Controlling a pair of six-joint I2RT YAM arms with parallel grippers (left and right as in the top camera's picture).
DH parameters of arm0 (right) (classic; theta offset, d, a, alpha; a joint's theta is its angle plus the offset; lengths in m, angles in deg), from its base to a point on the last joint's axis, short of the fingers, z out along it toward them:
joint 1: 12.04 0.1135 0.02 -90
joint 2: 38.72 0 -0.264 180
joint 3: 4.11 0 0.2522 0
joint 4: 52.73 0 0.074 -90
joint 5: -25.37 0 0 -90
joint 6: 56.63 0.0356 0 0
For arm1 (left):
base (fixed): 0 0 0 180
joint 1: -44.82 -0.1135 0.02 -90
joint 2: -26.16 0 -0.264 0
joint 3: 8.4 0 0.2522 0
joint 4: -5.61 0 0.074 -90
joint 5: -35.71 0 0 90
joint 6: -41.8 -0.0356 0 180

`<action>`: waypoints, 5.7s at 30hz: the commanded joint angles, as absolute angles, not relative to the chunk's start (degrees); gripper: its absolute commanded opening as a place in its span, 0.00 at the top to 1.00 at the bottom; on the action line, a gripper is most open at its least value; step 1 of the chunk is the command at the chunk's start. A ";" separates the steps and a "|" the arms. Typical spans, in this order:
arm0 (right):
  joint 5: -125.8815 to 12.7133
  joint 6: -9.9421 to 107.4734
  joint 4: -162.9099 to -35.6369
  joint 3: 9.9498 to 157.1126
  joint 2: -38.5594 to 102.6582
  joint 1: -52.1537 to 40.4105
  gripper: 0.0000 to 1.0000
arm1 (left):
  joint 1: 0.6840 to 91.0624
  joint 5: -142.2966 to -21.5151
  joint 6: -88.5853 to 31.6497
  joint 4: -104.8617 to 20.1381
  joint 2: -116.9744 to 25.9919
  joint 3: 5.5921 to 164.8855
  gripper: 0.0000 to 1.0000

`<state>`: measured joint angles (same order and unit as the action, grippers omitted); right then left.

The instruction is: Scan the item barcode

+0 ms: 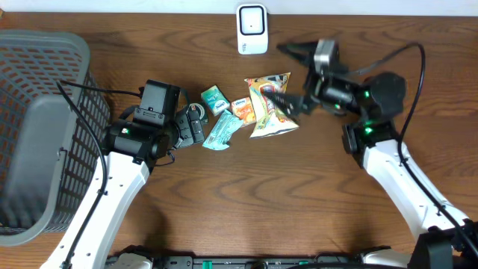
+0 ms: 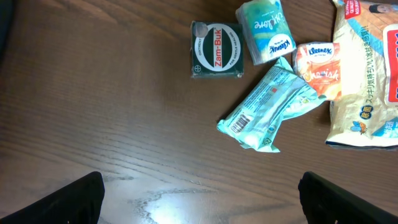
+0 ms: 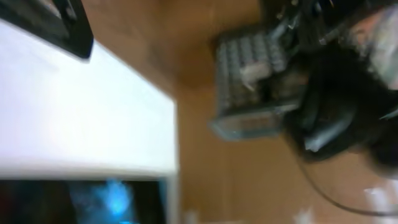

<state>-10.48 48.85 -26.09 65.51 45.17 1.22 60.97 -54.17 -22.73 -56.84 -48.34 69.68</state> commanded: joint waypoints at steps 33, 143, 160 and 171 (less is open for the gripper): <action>-49.75 37.44 -116.25 114.86 76.04 6.73 0.99 | 60.88 -54.06 -22.66 -56.97 -48.21 70.42 0.02; -76.97 50.78 -119.68 109.03 82.38 17.13 0.29 | 60.88 -54.06 -22.66 -56.97 -48.21 70.42 0.02; -90.87 53.25 -105.67 94.34 82.42 18.71 0.35 | 60.88 -54.06 -22.66 -56.97 -48.21 70.42 0.02; -93.23 49.68 -106.50 95.50 82.22 18.12 0.41 | 60.88 -54.06 -22.66 -56.97 -48.21 70.42 0.02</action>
